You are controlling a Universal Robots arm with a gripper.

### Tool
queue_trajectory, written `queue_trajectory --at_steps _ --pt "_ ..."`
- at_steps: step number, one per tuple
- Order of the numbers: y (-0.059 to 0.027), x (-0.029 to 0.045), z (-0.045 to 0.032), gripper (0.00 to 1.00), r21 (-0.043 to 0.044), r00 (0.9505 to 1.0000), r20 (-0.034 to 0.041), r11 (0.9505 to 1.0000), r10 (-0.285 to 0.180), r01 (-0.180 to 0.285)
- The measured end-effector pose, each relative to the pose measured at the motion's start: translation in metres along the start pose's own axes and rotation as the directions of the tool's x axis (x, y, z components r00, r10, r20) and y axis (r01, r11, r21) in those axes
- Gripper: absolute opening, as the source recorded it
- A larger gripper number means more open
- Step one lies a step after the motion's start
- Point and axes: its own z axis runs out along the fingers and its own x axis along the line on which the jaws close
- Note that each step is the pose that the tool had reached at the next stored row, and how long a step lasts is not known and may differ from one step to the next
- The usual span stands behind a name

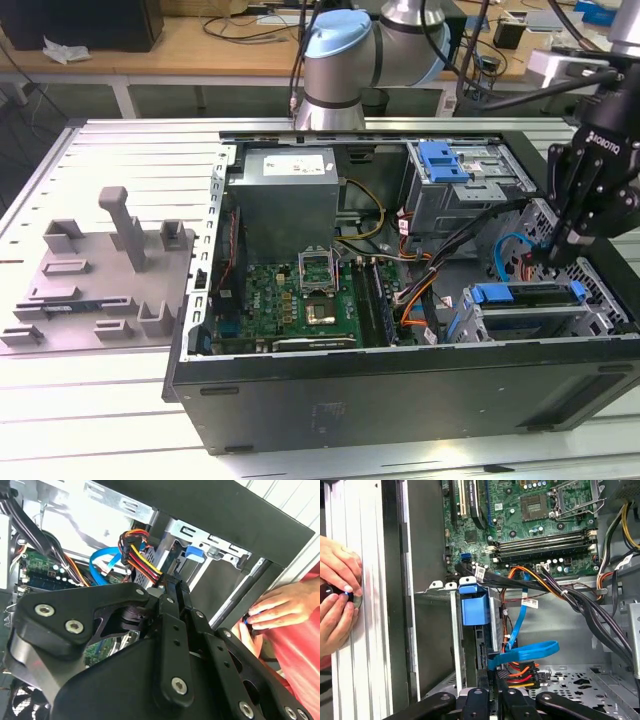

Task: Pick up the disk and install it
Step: 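Insert the first disk wire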

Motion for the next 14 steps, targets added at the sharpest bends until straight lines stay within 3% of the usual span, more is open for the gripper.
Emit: queue_trajectory --at_steps 6,8,10,12,14 --pt "0.0008 0.0055 0.0012 0.16 0.0033 0.9996 0.0231 0.9999 -0.015 0.015" --pt "0.0008 0.0072 0.0016 0.16 0.0051 0.9992 0.0349 0.9998 -0.02 0.02" --pt "0.0006 0.011 0.0025 0.16 0.0084 0.9983 0.0516 0.9996 -0.027 0.027" --pt "0.0005 0.0131 0.003 0.16 0.0102 0.9977 0.06 0.9995 -0.031 0.03" --pt "0.0003 0.0171 0.0041 0.16 0.0136 0.9961 0.0797 0.9993 -0.037 0.036"
